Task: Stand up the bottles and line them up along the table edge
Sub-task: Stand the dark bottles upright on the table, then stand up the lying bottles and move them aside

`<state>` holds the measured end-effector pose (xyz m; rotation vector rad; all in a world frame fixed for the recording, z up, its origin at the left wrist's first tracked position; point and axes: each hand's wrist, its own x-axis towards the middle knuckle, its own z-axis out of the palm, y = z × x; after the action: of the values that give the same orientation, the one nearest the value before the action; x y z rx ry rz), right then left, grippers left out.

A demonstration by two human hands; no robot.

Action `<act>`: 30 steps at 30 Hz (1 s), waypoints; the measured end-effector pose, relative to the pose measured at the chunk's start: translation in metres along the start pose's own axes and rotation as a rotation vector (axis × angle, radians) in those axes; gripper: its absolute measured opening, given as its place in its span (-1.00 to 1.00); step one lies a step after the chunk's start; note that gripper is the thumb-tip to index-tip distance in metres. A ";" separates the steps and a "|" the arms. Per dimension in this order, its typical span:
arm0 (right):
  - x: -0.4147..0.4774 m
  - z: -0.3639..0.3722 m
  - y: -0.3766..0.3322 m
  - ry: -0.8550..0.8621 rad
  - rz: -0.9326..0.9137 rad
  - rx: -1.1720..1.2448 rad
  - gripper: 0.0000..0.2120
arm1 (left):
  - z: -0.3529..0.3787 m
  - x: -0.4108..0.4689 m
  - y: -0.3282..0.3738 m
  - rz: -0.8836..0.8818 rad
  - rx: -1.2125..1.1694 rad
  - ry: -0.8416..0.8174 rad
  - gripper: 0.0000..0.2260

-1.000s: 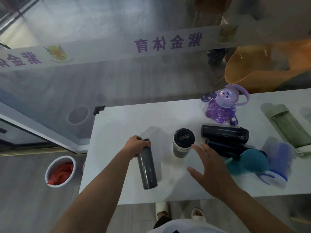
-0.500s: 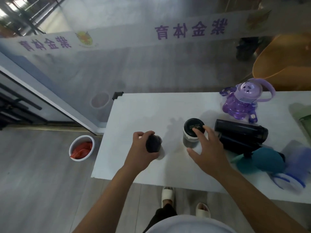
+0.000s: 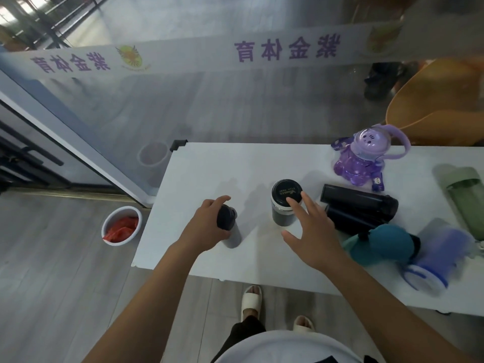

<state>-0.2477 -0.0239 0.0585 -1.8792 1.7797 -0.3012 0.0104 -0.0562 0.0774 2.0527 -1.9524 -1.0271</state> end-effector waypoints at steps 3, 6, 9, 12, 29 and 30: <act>-0.006 -0.008 0.003 0.000 0.004 0.034 -0.32 | 0.002 -0.001 0.003 -0.016 0.057 -0.023 -0.25; -0.014 -0.024 0.009 0.010 0.005 0.075 -0.32 | 0.000 -0.001 0.010 -0.031 0.105 -0.024 -0.23; -0.029 -0.048 0.016 0.055 0.027 0.149 -0.33 | -0.004 -0.001 0.030 -0.027 0.190 0.051 -0.26; -0.050 -0.074 0.028 0.130 0.052 0.201 -0.36 | -0.004 -0.006 0.068 0.086 0.177 0.192 -0.37; -0.161 -0.091 0.162 0.368 0.533 0.377 -0.51 | 0.125 0.069 0.272 0.609 0.445 -0.363 -0.74; -0.164 -0.087 0.164 0.368 0.563 0.366 -0.51 | 0.135 0.081 0.278 0.611 0.487 -0.389 -0.74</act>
<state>-0.4502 0.1181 0.0787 -1.0633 2.2218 -0.7312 -0.3007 -0.1264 0.0906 1.2827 -3.0030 -0.9046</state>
